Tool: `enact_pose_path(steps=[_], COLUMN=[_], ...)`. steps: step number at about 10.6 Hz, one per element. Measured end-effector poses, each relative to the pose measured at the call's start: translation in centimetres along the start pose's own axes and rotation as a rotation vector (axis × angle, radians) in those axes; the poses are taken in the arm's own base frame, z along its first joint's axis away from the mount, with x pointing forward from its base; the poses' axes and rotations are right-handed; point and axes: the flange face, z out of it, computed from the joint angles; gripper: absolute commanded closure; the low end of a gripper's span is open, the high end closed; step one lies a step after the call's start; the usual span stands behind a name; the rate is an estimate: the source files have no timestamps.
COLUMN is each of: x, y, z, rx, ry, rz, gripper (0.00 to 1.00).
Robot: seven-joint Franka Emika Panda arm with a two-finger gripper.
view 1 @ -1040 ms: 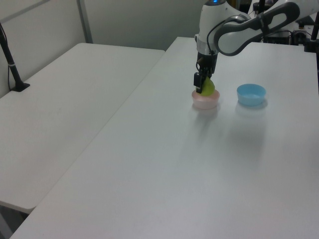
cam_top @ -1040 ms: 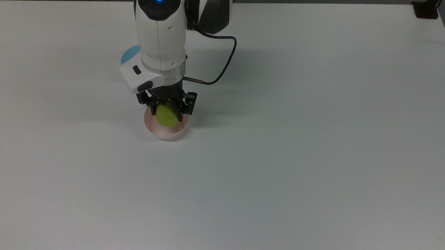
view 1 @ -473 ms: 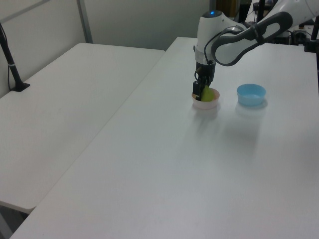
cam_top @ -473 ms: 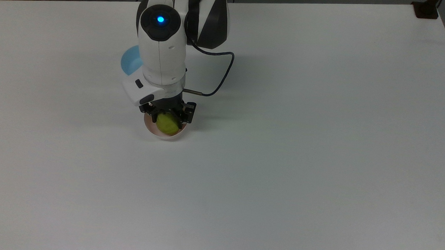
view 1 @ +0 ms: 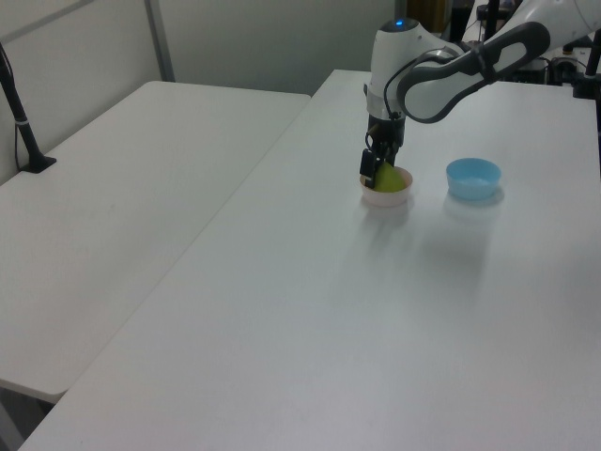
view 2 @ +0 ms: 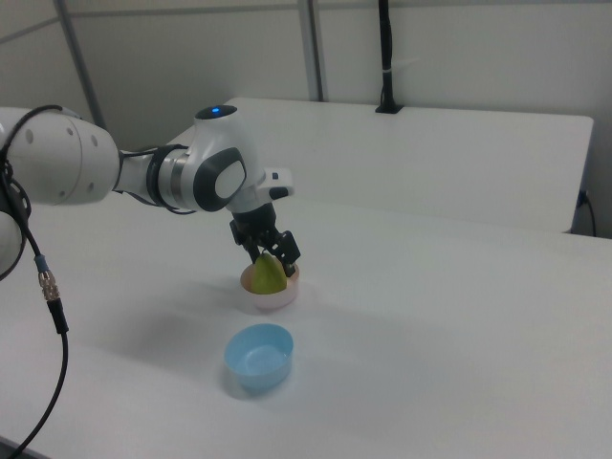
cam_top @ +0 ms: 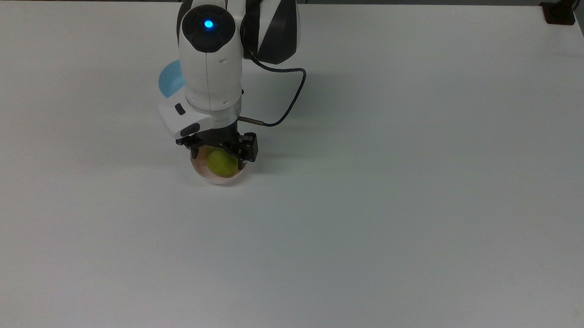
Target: Place the pear in the bowl
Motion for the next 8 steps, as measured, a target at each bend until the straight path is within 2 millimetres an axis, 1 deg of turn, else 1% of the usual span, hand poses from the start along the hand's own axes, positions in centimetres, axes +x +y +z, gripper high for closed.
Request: enact_pose_path(steps=[1, 2, 3, 5, 6, 8], x=[0.2, 0.3, 0.6, 0.7, 0.4, -1.1], y=[0.1, 0.2, 0.4, 0.8, 0.9, 1.5], z=[-1.1, -2.8, -5.3, -11.5, -13.5, -18.2], rx=[0.002, 0.003, 0.002, 0.003, 0.003, 0.002], ry=[0.013, 0.018, 0.018, 0.026, 0.024, 0.004], rz=[0.002, 0.004, 0.008, 0.014, 0.016, 0.018], gripper=[0.00, 0.00, 0.00, 0.00, 0.00, 0.00])
